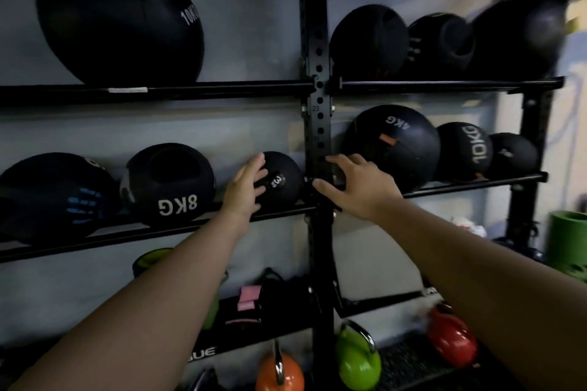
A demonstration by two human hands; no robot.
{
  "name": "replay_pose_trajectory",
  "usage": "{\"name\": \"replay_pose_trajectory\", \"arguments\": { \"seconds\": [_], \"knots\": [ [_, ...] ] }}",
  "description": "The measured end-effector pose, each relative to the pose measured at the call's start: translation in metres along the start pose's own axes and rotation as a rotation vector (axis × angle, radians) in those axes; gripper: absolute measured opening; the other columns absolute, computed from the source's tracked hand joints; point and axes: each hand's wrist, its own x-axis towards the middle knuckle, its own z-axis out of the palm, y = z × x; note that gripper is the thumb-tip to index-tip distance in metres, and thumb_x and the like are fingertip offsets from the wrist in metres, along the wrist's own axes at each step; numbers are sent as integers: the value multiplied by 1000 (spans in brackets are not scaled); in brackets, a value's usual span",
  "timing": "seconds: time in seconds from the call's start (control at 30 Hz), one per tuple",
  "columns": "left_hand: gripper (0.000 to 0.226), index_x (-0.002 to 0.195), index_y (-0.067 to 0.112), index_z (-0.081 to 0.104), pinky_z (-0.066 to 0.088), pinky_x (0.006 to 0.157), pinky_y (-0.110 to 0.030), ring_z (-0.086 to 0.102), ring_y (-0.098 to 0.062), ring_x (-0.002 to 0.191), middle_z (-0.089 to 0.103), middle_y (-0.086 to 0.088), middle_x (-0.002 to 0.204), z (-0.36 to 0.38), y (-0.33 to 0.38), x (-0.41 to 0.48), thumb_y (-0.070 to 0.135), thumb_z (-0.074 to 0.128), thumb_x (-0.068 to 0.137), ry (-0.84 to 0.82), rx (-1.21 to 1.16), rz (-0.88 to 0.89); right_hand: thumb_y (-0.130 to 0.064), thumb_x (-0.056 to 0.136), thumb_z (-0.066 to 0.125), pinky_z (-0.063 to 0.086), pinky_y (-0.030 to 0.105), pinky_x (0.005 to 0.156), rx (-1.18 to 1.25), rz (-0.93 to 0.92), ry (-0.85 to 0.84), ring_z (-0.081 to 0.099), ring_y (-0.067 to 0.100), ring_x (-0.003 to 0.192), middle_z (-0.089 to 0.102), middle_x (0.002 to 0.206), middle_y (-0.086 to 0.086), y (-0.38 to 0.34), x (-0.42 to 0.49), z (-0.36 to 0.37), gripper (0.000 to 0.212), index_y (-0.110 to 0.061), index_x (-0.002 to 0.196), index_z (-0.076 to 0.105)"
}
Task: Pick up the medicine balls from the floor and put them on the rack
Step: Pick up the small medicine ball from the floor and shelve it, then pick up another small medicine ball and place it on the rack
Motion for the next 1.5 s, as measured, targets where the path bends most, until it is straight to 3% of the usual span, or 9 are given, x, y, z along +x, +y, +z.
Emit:
{"name": "replay_pose_trajectory", "arguments": {
  "seconds": [0.17,0.23,0.33,0.73,1.03,1.27,1.33,1.4,1.5],
  "knots": [
    [73,143,29,62,48,99,-44,65,-23,121,70,4,130,17,20,-58,75,53,87,-45,93,93,-83,90,40,51,46,98,-25,40,20,54,31,133,56,147,3,3,-54,-51,79,-36,154,38],
    [59,140,26,63,47,83,-28,64,-23,124,70,0,130,26,21,-83,67,54,98,-60,99,137,-84,89,39,52,45,97,-20,36,8,59,28,128,61,142,1,4,-76,-64,79,-36,152,40],
    [37,129,27,64,44,75,-22,64,-22,121,69,-3,126,46,24,-121,52,52,105,-68,88,156,-82,90,41,51,40,92,-12,46,5,61,25,125,63,138,-1,13,-111,-84,77,-36,152,42],
    [15,99,39,65,45,76,-24,61,-20,104,70,-2,116,211,25,-325,51,57,103,-199,33,77,-80,91,44,46,37,90,-71,222,-18,60,24,127,67,136,-4,134,-331,-213,69,-38,146,48],
    [18,101,35,67,43,73,-25,62,-13,96,70,10,101,307,-24,-440,51,57,102,-245,56,-54,-87,87,36,52,41,94,-91,316,-152,61,30,127,61,146,2,214,-478,-243,81,-40,152,40],
    [70,139,18,66,45,74,-30,65,-24,105,72,2,114,345,-71,-465,70,56,93,-285,51,-184,-78,91,47,49,38,85,-76,358,-92,67,33,118,70,132,3,256,-541,-229,70,-33,145,51],
    [67,142,19,64,45,70,-28,64,-25,106,70,-1,120,353,-81,-476,68,55,97,-304,44,-225,-77,92,48,51,39,85,-64,369,-105,67,34,118,71,131,3,264,-552,-221,66,-34,141,51],
    [57,141,18,65,45,67,-26,64,-20,98,69,-2,117,363,-91,-488,59,53,102,-308,35,-268,-84,87,42,53,41,85,-49,391,-133,68,33,116,72,127,4,271,-563,-213,69,-38,137,50],
    [54,122,30,72,47,73,-31,68,-19,99,72,7,108,378,-115,-509,72,55,94,-316,85,-312,-90,82,35,56,43,87,-41,438,-182,68,33,115,73,125,4,279,-583,-201,80,-39,141,47]
  ]
}}
